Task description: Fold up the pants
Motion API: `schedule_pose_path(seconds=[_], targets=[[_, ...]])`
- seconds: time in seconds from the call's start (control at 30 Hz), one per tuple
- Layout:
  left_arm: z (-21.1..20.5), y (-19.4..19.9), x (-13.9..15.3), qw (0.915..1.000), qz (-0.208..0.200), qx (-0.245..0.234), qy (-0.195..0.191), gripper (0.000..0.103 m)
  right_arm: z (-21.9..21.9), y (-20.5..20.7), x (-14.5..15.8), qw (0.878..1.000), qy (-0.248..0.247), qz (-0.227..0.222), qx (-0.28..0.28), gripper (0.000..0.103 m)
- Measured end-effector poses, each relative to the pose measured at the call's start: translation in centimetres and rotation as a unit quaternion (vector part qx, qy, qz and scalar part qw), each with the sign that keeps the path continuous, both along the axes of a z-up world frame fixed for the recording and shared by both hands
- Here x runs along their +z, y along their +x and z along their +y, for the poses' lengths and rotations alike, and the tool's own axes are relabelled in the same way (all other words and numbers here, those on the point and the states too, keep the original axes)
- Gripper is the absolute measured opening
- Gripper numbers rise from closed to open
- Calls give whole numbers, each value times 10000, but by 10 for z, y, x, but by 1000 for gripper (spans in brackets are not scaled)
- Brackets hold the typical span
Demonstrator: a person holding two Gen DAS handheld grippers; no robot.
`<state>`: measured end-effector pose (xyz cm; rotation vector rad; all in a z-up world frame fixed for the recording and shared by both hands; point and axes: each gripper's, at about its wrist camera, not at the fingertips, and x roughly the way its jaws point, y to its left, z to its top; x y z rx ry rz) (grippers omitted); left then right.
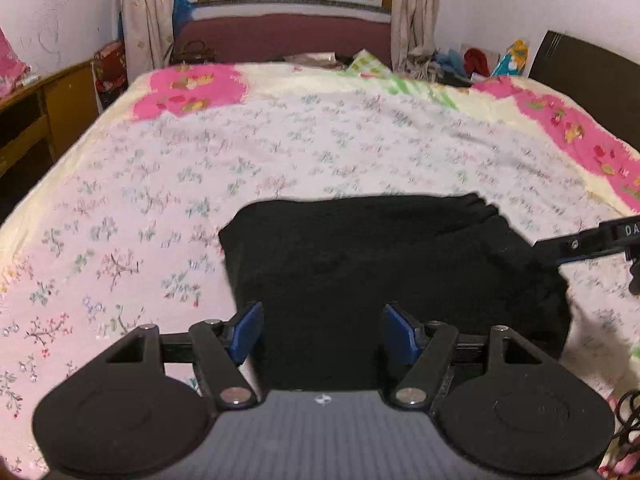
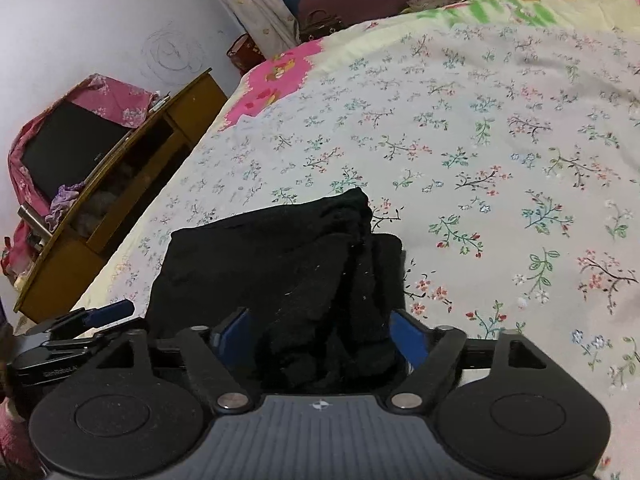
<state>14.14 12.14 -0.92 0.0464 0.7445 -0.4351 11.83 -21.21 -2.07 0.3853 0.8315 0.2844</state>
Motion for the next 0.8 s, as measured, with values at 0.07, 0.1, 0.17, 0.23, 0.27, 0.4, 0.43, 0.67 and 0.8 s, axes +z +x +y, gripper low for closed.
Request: schedule_pose_path(seconds=[0.07, 0.1, 0.17, 0.23, 0.27, 0.4, 0.43, 0.67, 0.8], targets=[[6, 8, -9, 9996, 206, 18, -194, 75, -2, 7, -7, 10000, -25, 56, 24, 77], [9, 13, -14, 9987, 349, 0, -379, 77, -4, 10, -11, 9999, 82, 117, 7, 78], [11, 20, -20, 9972, 464, 1, -595, 80, -7, 16, -19, 9989, 396, 250, 22, 78], [11, 25, -26, 9956, 572, -50, -740, 84, -7, 21, -26, 9977, 594, 335, 53, 80], [11, 27, -29, 9950, 621, -88, -774, 85, -6, 23, -29, 9977, 578, 350, 66, 81], [18, 26, -34, 9957, 621, -184, -655, 85, -3, 30, -38, 9965, 672, 463, 173, 84], [19, 29, -36, 9953, 667, -151, -679, 85, -4, 30, -39, 9958, 756, 468, 201, 85], [15, 33, -39, 9970, 582, 64, -512, 89, 0, 40, -52, 9918, 1113, 598, 204, 93], [34, 28, -32, 9968, 567, 191, -535, 89, -1, 38, -51, 9914, 1140, 574, 285, 94]])
